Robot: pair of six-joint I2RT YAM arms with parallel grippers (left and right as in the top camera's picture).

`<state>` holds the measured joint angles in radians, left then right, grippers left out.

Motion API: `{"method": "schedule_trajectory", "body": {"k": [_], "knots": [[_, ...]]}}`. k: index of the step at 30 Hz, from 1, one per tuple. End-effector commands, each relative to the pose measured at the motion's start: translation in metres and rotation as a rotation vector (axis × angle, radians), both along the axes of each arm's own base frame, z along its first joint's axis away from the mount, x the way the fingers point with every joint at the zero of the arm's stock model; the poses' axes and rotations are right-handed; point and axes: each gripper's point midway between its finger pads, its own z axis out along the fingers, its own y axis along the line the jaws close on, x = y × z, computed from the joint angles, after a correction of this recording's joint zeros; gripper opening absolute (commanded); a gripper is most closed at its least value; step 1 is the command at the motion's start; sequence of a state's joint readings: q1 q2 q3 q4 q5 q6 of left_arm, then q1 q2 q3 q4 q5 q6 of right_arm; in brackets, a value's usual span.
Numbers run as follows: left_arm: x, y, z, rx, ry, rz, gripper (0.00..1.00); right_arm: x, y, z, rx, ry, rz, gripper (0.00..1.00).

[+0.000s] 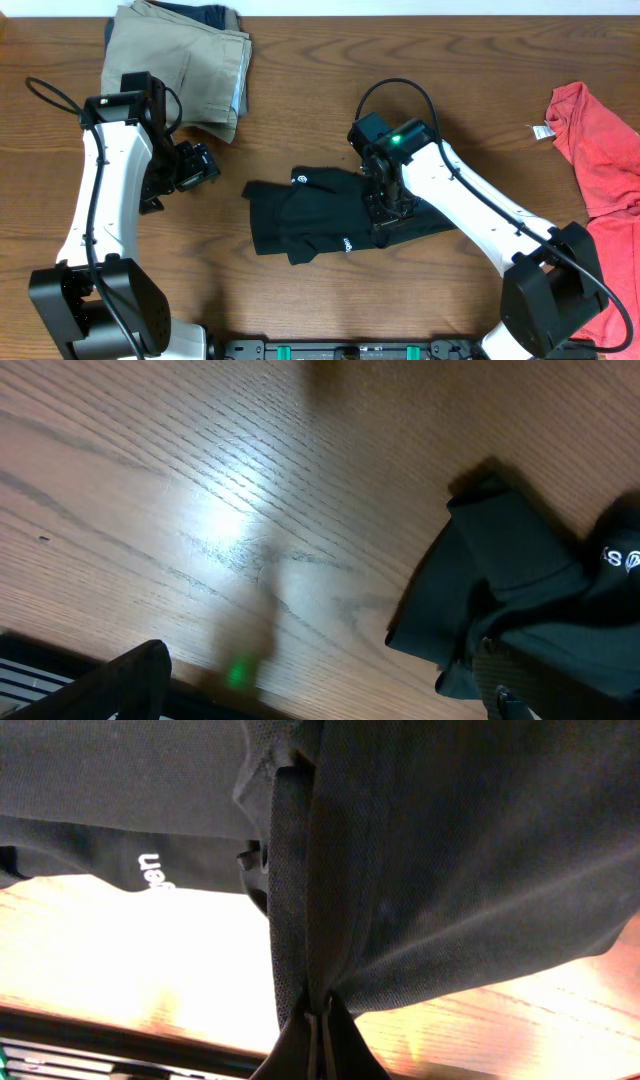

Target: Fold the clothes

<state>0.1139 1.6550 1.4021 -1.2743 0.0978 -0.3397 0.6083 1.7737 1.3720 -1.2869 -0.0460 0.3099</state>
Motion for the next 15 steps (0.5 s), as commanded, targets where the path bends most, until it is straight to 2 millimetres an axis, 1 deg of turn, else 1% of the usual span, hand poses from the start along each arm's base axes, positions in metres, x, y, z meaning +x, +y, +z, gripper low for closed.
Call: {"method": "schedule_trajectory", "body": {"k": [1,8,11,15], "knots": [[-0.001,0.0,-0.003,0.0,0.011,-0.016,0.98,-0.012,0.004,-0.007,0.0,0.035,0.031,0.01],[-0.001,0.0,-0.003,0.0,0.01,-0.016,0.98,-0.022,0.009,-0.028,0.048,0.068,0.024,0.01],[-0.001,0.0,-0.003,0.0,0.01,-0.019,0.98,-0.023,0.011,-0.036,0.061,0.064,0.024,0.01],[-0.001,0.0,-0.003,0.0,0.01,-0.018,0.98,-0.022,0.012,-0.038,0.072,0.061,0.025,0.11]]}}
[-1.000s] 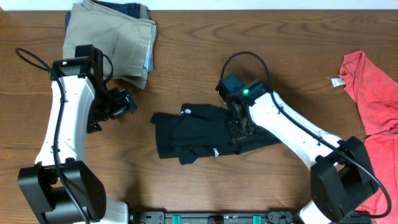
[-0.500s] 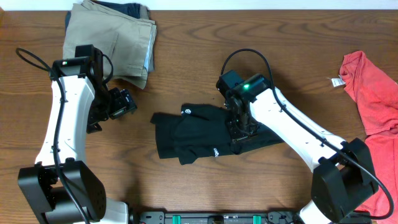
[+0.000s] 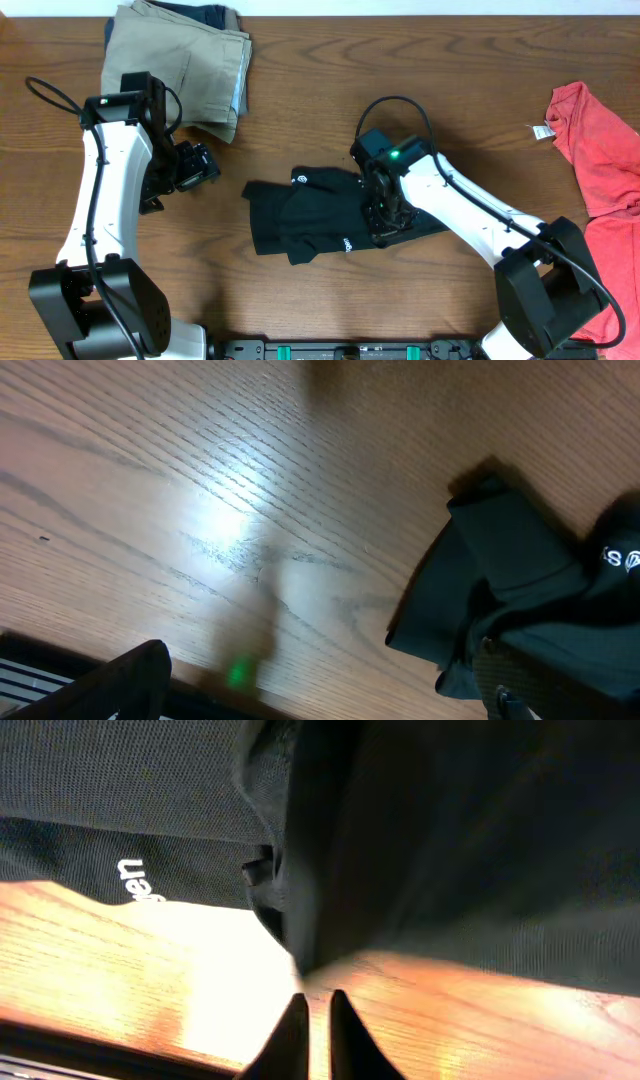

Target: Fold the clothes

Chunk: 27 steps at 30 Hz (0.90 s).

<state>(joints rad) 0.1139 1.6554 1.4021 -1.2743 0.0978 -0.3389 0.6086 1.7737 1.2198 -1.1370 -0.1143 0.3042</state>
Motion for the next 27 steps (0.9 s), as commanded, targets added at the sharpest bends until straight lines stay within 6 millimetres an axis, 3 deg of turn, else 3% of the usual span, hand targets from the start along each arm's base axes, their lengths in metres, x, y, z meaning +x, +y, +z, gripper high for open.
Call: {"method": "schedule_trajectory", "body": {"k": [1,8,10,11,14,19,21,24,27], "knots": [[-0.001,0.0,-0.003,0.0,0.009,-0.018,0.98,-0.008,0.008,-0.001,0.018,0.021,0.032,0.12],[0.0,0.0,-0.003,0.001,0.006,-0.018,0.98,0.006,-0.005,0.031,-0.016,0.02,0.016,0.25],[0.0,0.0,-0.003,0.001,0.006,-0.018,0.98,0.019,-0.014,0.043,-0.043,-0.014,-0.002,0.47],[0.0,0.0,-0.003,0.001,0.006,-0.018,0.98,0.026,-0.019,0.049,-0.058,-0.036,-0.014,0.99],[-0.001,0.0,-0.003,0.0,0.006,-0.018,0.98,0.047,-0.038,0.061,-0.095,-0.091,-0.067,0.99],[0.0,0.0,-0.003,0.001,0.006,-0.018,0.98,0.074,-0.072,0.058,-0.11,-0.139,-0.183,0.99],[0.0,0.0,-0.003,0.001,0.006,-0.018,0.98,0.081,-0.082,0.054,-0.106,-0.152,-0.224,0.88],[0.0,0.0,-0.003,0.001,0.006,-0.018,0.98,0.084,-0.098,0.043,-0.106,-0.147,-0.272,0.31],[0.0,0.0,-0.003,0.001,0.006,-0.018,0.98,0.08,-0.108,0.028,-0.103,-0.124,-0.308,0.07]]}}
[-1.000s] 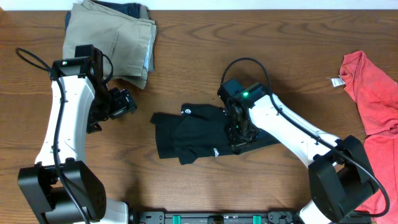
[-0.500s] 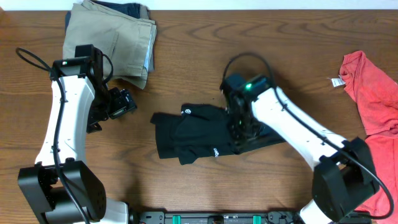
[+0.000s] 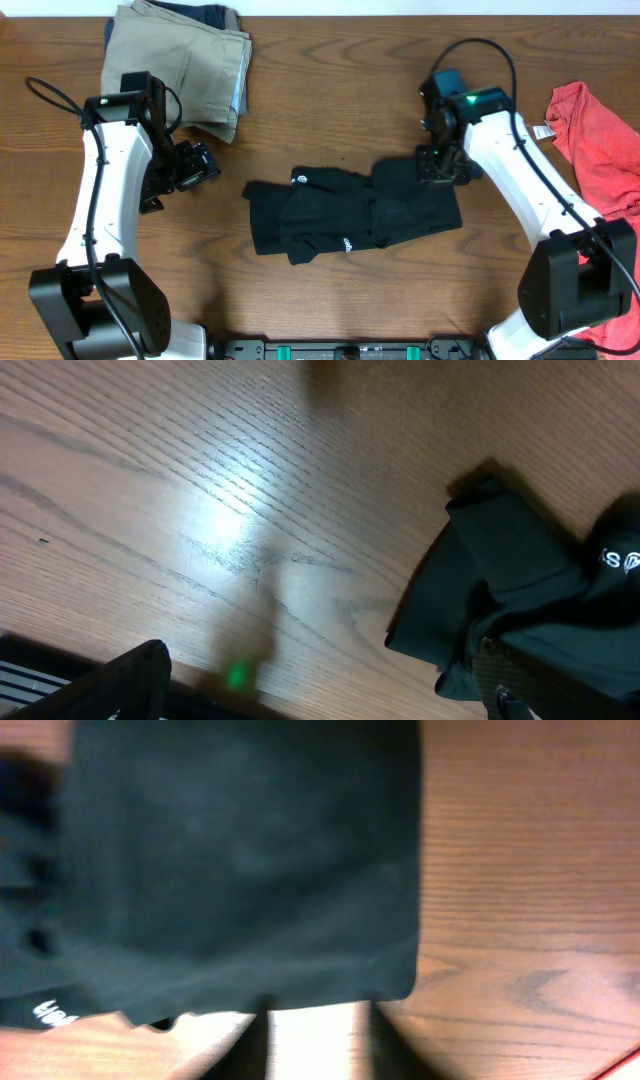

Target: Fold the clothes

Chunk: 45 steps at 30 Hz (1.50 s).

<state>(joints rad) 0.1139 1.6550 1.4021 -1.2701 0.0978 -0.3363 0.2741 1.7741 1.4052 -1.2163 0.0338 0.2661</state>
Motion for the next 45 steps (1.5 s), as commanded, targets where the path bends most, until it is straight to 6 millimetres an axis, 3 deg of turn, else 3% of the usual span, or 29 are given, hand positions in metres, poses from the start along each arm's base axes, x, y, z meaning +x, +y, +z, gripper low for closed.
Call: {"method": "schedule_trajectory", "body": {"k": [1,6,13,16,20,23,24,25,28,31,35,37,41,45], "knots": [[-0.001,0.0,-0.003,0.0,0.008,-0.015,0.98,-0.009,-0.012,-0.02,-0.002,0.04,-0.032,0.02],[0.003,0.0,-0.003,0.002,-0.008,-0.015,0.98,-0.016,-0.013,-0.053,0.016,0.032,-0.045,0.01],[0.002,0.0,-0.005,0.001,-0.003,-0.015,0.98,-0.027,-0.016,-0.086,0.017,0.021,-0.094,0.15],[0.001,0.0,-0.01,0.001,0.0,-0.015,0.98,-0.03,-0.017,-0.088,0.014,0.029,-0.102,0.02],[-0.001,0.0,-0.021,0.0,0.005,-0.015,0.98,-0.031,-0.019,-0.081,0.008,0.045,-0.135,0.01],[-0.002,-0.001,-0.028,0.0,0.007,-0.015,0.98,-0.026,-0.021,-0.064,0.006,0.051,-0.156,0.01],[-0.002,-0.001,-0.029,0.0,0.007,-0.015,0.98,-0.022,-0.022,-0.056,0.006,0.05,-0.162,0.04],[-0.002,-0.001,-0.029,0.0,0.007,-0.015,0.98,-0.017,-0.025,-0.045,0.0,0.045,-0.169,0.23],[-0.002,-0.001,-0.03,0.0,0.007,-0.015,0.98,-0.003,-0.032,-0.021,-0.006,0.018,-0.192,0.99],[-0.001,-0.007,-0.03,-0.039,-0.004,-0.048,0.98,0.014,-0.042,0.003,0.005,-0.03,-0.233,0.99],[0.007,-0.036,-0.03,-0.24,-0.061,-0.165,0.98,0.035,-0.071,0.025,0.021,-0.099,-0.327,0.99],[0.008,-0.038,-0.031,-0.289,-0.068,-0.172,0.98,0.036,-0.086,0.026,0.017,-0.1,-0.367,0.99],[0.009,-0.022,-0.04,-0.328,-0.049,-0.105,0.98,0.027,-0.112,0.024,0.009,-0.07,-0.445,0.99],[0.012,-0.037,-0.038,-0.548,-0.089,-0.117,0.98,0.02,-0.13,0.023,0.007,-0.054,-0.5,0.99]]}}
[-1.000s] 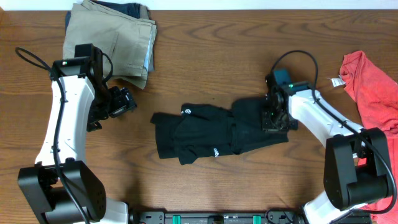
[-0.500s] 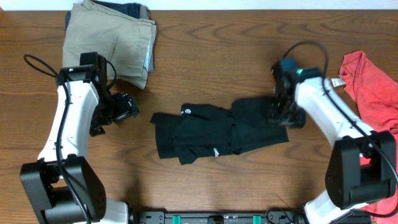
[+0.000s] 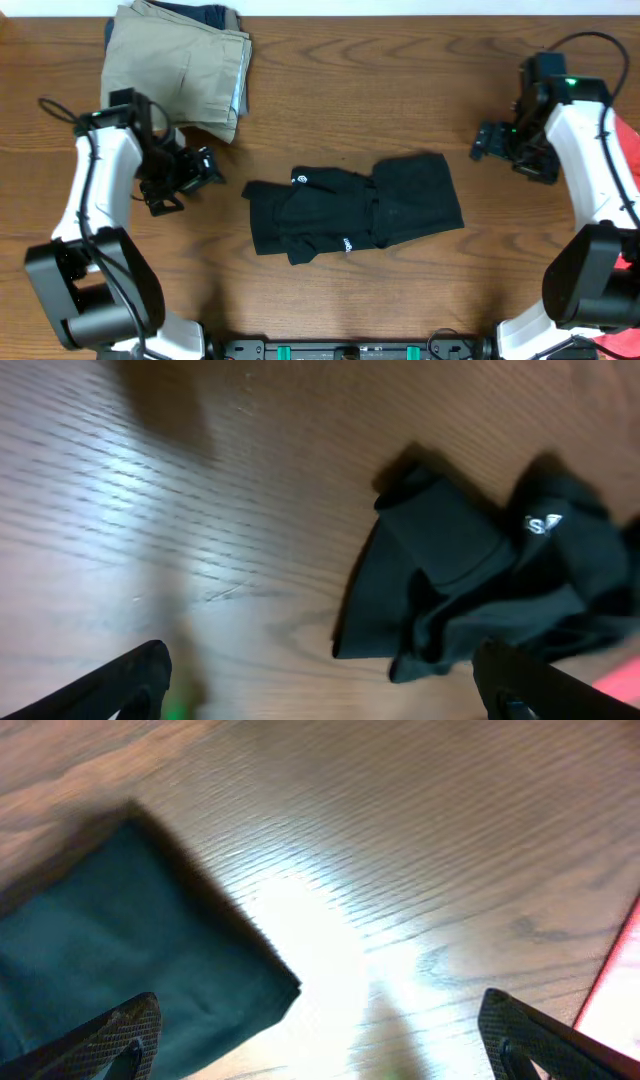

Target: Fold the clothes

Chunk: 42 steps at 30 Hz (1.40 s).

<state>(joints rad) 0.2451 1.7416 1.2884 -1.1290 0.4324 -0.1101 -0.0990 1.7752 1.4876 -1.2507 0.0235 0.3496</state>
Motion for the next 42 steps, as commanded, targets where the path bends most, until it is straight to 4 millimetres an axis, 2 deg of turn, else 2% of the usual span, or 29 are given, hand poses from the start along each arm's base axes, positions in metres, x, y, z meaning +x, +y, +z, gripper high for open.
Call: {"method": "schedule_trajectory", "body": {"k": [1,3,11,18,22,28,31,32,37,39,40,42], "knots": [[0.0,-0.025,0.003,-0.253,-0.045,-0.062,0.98,-0.002,-0.014,0.002,-0.006,-0.003,-0.053,0.99],[-0.003,-0.035,0.0,-0.314,-0.048,-0.094,0.98,-0.002,-0.016,0.002,-0.003,-0.004,-0.06,0.99],[-0.032,-0.071,-0.037,-0.368,0.02,-0.16,0.98,0.001,-0.015,0.002,-0.002,-0.015,-0.057,0.99],[-0.041,-0.098,-0.07,-0.367,0.031,-0.126,0.98,0.001,-0.015,0.002,0.001,-0.015,-0.057,0.99],[-0.043,-0.11,-0.079,-0.358,0.026,-0.139,0.98,0.001,-0.014,0.002,0.004,-0.015,-0.057,0.99],[-0.038,-0.128,-0.081,-0.347,0.003,-0.183,0.98,0.0,-0.013,0.002,0.009,-0.012,-0.056,0.99],[-0.036,-0.13,-0.087,-0.298,0.014,-0.17,1.0,-0.001,-0.01,0.002,0.026,-0.009,-0.056,0.99],[-0.036,-0.129,-0.089,-0.275,0.022,-0.157,0.96,-0.001,-0.01,0.002,0.028,-0.008,-0.055,0.99],[-0.033,-0.127,-0.092,-0.241,0.026,-0.134,0.61,-0.003,-0.01,0.001,0.029,-0.002,-0.056,0.99],[-0.032,-0.127,-0.093,-0.239,0.02,-0.135,0.52,-0.003,-0.009,0.001,0.029,-0.001,-0.056,0.99],[-0.031,-0.126,-0.093,-0.233,0.019,-0.133,0.45,-0.003,-0.009,0.001,0.029,-0.001,-0.056,0.99],[-0.032,-0.123,-0.095,-0.211,0.024,-0.13,0.19,-0.003,-0.009,0.001,0.029,0.001,-0.056,0.99]]}}
